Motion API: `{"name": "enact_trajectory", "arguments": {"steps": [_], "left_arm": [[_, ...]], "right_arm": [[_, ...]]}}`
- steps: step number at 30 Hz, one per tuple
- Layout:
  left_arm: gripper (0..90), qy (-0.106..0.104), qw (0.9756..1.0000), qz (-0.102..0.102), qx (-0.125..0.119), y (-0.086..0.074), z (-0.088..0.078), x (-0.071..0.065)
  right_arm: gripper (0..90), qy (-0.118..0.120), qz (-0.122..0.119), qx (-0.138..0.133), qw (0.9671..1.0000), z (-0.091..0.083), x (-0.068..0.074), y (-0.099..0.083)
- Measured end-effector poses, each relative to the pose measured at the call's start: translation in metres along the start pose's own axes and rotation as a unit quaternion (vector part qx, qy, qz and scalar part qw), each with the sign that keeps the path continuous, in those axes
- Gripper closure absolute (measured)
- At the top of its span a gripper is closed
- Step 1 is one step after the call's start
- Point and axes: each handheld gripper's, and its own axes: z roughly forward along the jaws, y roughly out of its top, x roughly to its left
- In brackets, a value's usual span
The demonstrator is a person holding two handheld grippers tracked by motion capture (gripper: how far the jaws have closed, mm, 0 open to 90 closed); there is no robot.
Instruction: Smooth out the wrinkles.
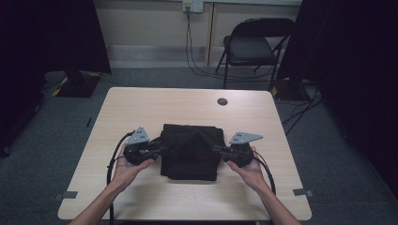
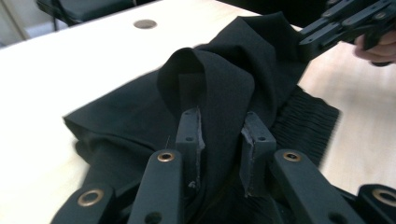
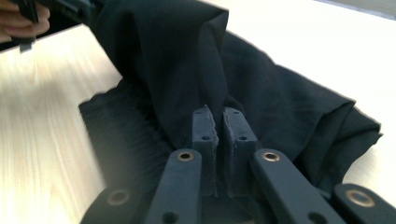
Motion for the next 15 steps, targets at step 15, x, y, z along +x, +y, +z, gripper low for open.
{"name": "enact_trajectory", "arguments": {"steps": [15], "left_arm": [[51.8, 0.01, 0.9997, 0.005, -0.019, 0.008, -0.023, -0.008]], "right_arm": [[61.6, 0.004, -0.015, -0.007, 0.9999, -0.021, 0.019, 0.007]]}}
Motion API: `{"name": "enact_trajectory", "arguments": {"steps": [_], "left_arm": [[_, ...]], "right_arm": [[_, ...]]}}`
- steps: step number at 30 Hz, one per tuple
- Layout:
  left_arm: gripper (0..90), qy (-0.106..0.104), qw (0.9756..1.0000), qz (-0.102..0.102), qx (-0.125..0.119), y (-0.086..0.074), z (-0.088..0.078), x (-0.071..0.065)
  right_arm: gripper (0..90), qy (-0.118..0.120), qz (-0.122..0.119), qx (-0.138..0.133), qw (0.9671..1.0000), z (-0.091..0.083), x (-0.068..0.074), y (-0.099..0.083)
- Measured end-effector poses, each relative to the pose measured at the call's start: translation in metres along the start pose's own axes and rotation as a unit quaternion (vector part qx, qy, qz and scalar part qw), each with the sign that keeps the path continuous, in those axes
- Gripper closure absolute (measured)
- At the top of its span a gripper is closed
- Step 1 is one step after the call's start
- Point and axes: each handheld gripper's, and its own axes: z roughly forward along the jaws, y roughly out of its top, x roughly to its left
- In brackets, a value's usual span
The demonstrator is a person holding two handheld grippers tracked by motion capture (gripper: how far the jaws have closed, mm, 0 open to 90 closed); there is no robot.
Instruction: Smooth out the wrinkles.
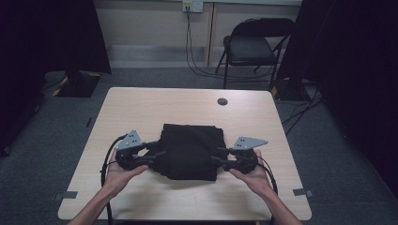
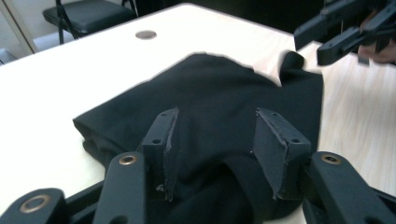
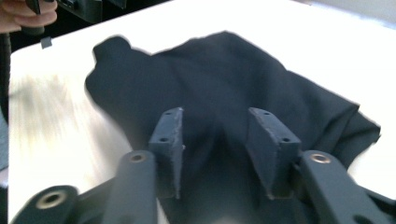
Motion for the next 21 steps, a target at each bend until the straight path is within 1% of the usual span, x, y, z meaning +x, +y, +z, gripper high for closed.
{"name": "enact_trajectory", "arguments": {"steps": [2, 3, 4, 5, 6, 7, 8, 10, 12, 13, 14, 15, 16, 17, 18, 19, 21], "left_arm": [[56.0, 0.01, 0.9999, 0.001, 0.01, 0.004, 0.01, 0.0], [57.8, 0.0, 0.9998, -0.001, 0.019, 0.004, 0.017, 0.0], [59.4, -0.013, 0.9992, 0.0, 0.038, 0.004, 0.025, -0.002], [60.5, -0.016, 0.9985, 0.009, 0.051, 0.002, 0.032, -0.005], [62.0, -0.025, 0.9976, 0.016, 0.062, -0.002, 0.038, -0.008], [62.0, -0.035, 0.9964, 0.016, 0.075, -0.005, 0.044, -0.01], [61.6, -0.035, 0.9956, 0.016, 0.086, -0.01, 0.047, -0.013], [57.9, -0.037, 0.994, 0.017, 0.102, -0.018, 0.05, -0.016], [54.8, -0.038, 0.9918, 0.023, 0.12, -0.026, 0.052, -0.018], [54.6, -0.035, 0.9903, 0.027, 0.132, -0.03, 0.054, -0.019], [54.3, -0.037, 0.9899, 0.026, 0.135, -0.035, 0.056, -0.019], [53.8, -0.042, 0.9903, 0.023, 0.13, -0.038, 0.057, -0.019], [53.0, -0.042, 0.9906, 0.021, 0.128, -0.038, 0.058, -0.019], [52.3, -0.045, 0.9905, 0.015, 0.129, -0.037, 0.058, -0.02], [48.7, -0.049, 0.9902, 0.012, 0.13, -0.035, 0.058, -0.02], [46.7, -0.047, 0.9908, 0.014, 0.127, -0.033, 0.057, -0.022], [45.7, -0.059, 0.9923, 0.007, 0.109, -0.028, 0.057, -0.022]], "right_arm": [[68.7, 0.008, 0.006, -0.003, 0.9999, 0.007, -0.001, 0.007], [70.7, 0.007, 0.006, 0.0, 1.0, 0.013, 0.0, 0.01], [72.3, 0.009, 0.005, 0.005, 0.9999, 0.019, 0.001, 0.013], [72.4, 0.014, 0.004, 0.009, 0.9999, 0.025, 0.003, 0.014], [72.0, 0.017, 0.002, 0.015, 0.9997, 0.031, 0.004, 0.014], [70.8, 0.017, -0.002, 0.023, 0.9996, 0.036, 0.006, 0.014], [69.5, 0.021, -0.004, 0.029, 0.9993, 0.041, 0.008, 0.012], [63.2, 0.028, -0.009, 0.044, 0.9986, 0.047, 0.013, 0.007], [59.5, 0.027, -0.016, 0.06, 0.9977, 0.05, 0.017, -0.001], [57.5, 0.023, -0.017, 0.068, 0.9973, 0.052, 0.018, -0.007], [56.0, 0.016, -0.016, 0.075, 0.9969, 0.054, 0.019, -0.013], [55.9, 0.016, -0.013, 0.082, 0.9964, 0.057, 0.019, -0.02], [55.3, 0.009, -0.018, 0.093, 0.9954, 0.06, 0.019, -0.027], [54.8, 0.001, -0.028, 0.102, 0.9944, 0.063, 0.021, -0.032], [54.6, -0.004, -0.035, 0.102, 0.9941, 0.065, 0.023, -0.035], [54.5, -0.007, -0.041, 0.103, 0.9938, 0.066, 0.024, -0.035], [54.3, -0.004, -0.036, 0.107, 0.9936, 0.067, 0.024, -0.036]]}}
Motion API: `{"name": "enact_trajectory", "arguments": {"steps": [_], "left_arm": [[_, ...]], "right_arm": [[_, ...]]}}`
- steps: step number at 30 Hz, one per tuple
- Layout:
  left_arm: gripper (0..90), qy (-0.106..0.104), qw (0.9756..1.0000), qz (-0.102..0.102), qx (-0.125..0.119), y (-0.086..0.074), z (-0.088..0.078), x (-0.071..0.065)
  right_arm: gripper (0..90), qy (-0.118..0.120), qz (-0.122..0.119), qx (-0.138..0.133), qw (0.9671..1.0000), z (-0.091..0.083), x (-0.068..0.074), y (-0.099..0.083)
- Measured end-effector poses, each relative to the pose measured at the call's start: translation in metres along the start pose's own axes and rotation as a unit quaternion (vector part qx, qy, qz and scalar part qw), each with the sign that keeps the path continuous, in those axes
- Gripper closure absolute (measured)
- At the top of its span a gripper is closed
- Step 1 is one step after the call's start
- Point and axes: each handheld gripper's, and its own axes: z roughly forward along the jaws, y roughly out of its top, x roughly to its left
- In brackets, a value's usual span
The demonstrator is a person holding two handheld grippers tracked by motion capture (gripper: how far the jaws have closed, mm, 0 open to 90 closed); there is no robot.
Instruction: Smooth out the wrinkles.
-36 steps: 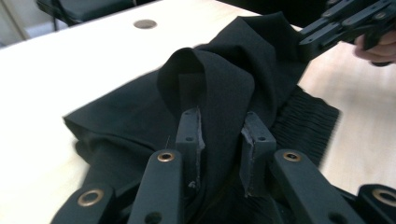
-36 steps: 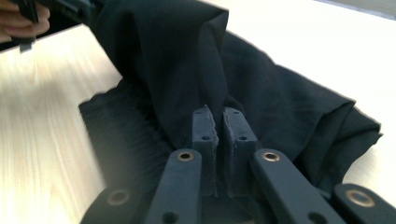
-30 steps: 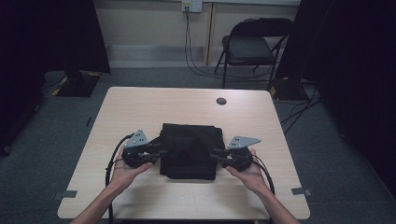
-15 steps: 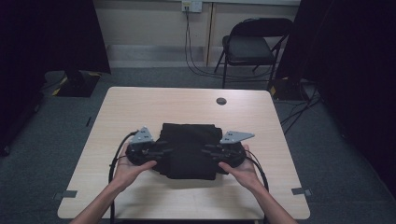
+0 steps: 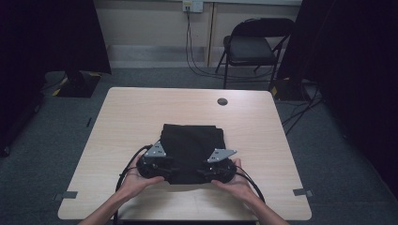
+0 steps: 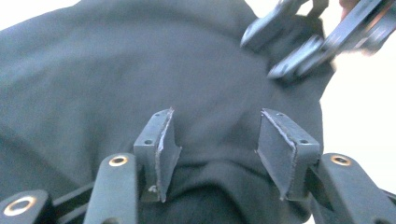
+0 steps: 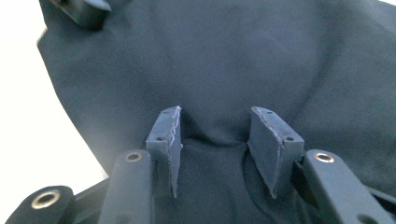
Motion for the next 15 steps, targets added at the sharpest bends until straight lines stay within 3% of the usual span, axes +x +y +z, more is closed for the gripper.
{"name": "enact_trajectory", "arguments": {"steps": [4, 8, 12, 15], "left_arm": [[46.2, 0.007, 0.9997, -0.015, -0.018, 0.008, 0.002, 0.003], [47.6, -0.005, 0.9997, -0.015, 0.021, 0.0, 0.016, 0.0], [46.7, 0.007, 0.9995, -0.004, 0.03, -0.004, 0.024, -0.01], [46.6, 0.007, 0.9992, -0.016, 0.035, -0.005, 0.027, -0.009]], "right_arm": [[54.1, 0.009, -0.002, 0.002, 1.0, 0.0, 0.0, -0.003], [53.8, 0.013, -0.012, 0.013, 0.9998, -0.005, 0.012, -0.005], [49.4, 0.027, 0.0, 0.017, 0.9995, -0.014, 0.02, -0.007], [43.6, 0.027, 0.016, -0.01, 0.9995, -0.023, 0.013, 0.002]]}}
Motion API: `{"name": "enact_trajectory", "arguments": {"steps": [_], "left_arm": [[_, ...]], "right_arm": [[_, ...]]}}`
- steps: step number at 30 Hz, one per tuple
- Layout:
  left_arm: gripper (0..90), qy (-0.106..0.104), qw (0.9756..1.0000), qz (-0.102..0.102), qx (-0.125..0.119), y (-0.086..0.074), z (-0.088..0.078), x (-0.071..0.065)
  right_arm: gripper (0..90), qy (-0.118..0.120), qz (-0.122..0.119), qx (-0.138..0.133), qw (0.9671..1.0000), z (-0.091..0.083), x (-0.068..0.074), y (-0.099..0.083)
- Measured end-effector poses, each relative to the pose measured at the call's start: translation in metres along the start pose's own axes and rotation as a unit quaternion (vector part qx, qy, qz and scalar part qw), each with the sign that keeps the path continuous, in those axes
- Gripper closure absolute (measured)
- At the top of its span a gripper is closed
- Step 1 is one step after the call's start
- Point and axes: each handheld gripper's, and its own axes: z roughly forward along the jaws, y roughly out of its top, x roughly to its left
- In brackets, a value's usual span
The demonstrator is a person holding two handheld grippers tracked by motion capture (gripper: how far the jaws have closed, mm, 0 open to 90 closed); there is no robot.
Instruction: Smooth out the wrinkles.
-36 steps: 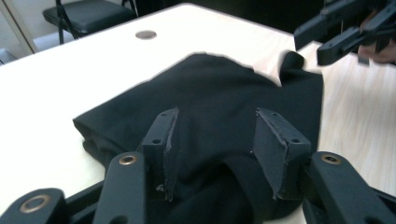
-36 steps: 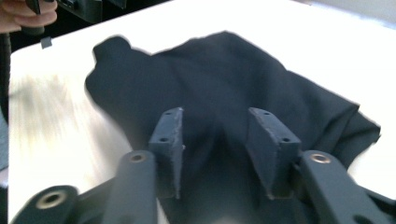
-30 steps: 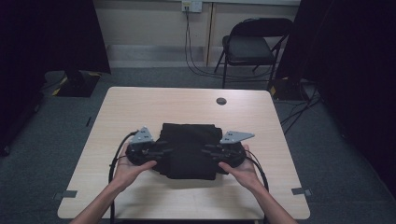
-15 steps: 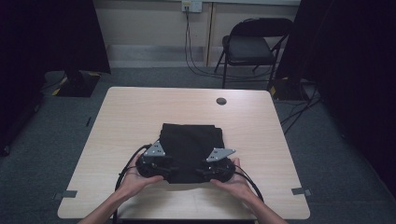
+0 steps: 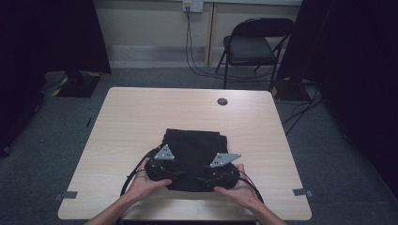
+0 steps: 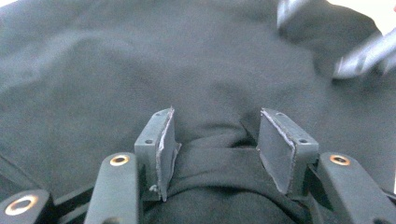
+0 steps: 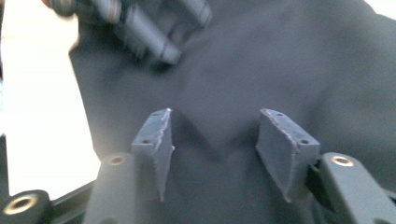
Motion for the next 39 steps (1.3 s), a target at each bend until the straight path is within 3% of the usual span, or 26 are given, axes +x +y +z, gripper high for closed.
{"name": "enact_trajectory", "arguments": {"steps": [3, 6, 8, 9, 11, 13, 17, 20, 24, 28, 34, 39], "left_arm": [[46.0, -0.007, 1.0, -0.005, -0.003, 0.0, 0.001, 0.003], [41.6, 0.0, 1.0, -0.002, -0.006, 0.005, 0.001, 0.005], [41.4, -0.004, 0.9996, 0.0, -0.026, 0.013, -0.001, 0.006], [41.6, -0.009, 0.9996, 0.002, -0.026, 0.015, 0.001, 0.006], [41.3, -0.01, 0.9998, 0.013, 0.007, 0.011, 0.011, 0.004], [40.8, -0.026, 0.9997, -0.003, -0.001, 0.005, 0.018, 0.003], [41.8, -0.049, 0.9986, -0.018, 0.01, 0.003, 0.018, 0.002], [42.1, -0.057, 0.9982, -0.006, 0.013, 0.001, 0.016, -0.002], [42.1, -0.06, 0.9981, -0.001, 0.013, -0.004, 0.012, -0.008], [41.9, -0.056, 0.9984, -0.005, 0.005, -0.007, 0.009, -0.01], [40.2, -0.043, 0.999, 0.004, -0.007, 0.0, -0.001, -0.016], [39.2, -0.087, 0.9953, 0.023, -0.037, 0.007, -0.014, -0.026]], "right_arm": [[42.3, -0.014, 0.015, -0.03, 0.9993, -0.008, -0.014, 0.014], [38.9, -0.03, 0.017, -0.044, 0.9984, -0.009, -0.028, 0.028], [36.5, -0.044, 0.017, -0.052, 0.9975, -0.007, -0.039, 0.038], [35.2, -0.046, 0.019, -0.052, 0.9974, -0.004, -0.045, 0.044], [32.6, -0.05, 0.024, -0.048, 0.9973, 0.003, -0.058, 0.055], [30.5, -0.05, 0.031, -0.045, 0.9973, 0.01, -0.07, 0.065], [26.0, -0.047, 0.033, -0.043, 0.9974, 0.026, -0.083, 0.078], [23.6, -0.045, 0.028, -0.03, 0.9981, 0.039, -0.087, 0.085], [21.3, -0.033, 0.027, -0.011, 0.999, 0.058, -0.092, 0.09], [20.2, -0.037, 0.027, 0.012, 0.9989, 0.076, -0.096, 0.086], [19.7, -0.032, 0.04, 0.029, 0.9982, 0.092, -0.106, 0.075], [20.4, -0.022, 0.04, 0.035, 0.9983, 0.092, -0.109, 0.072]]}}
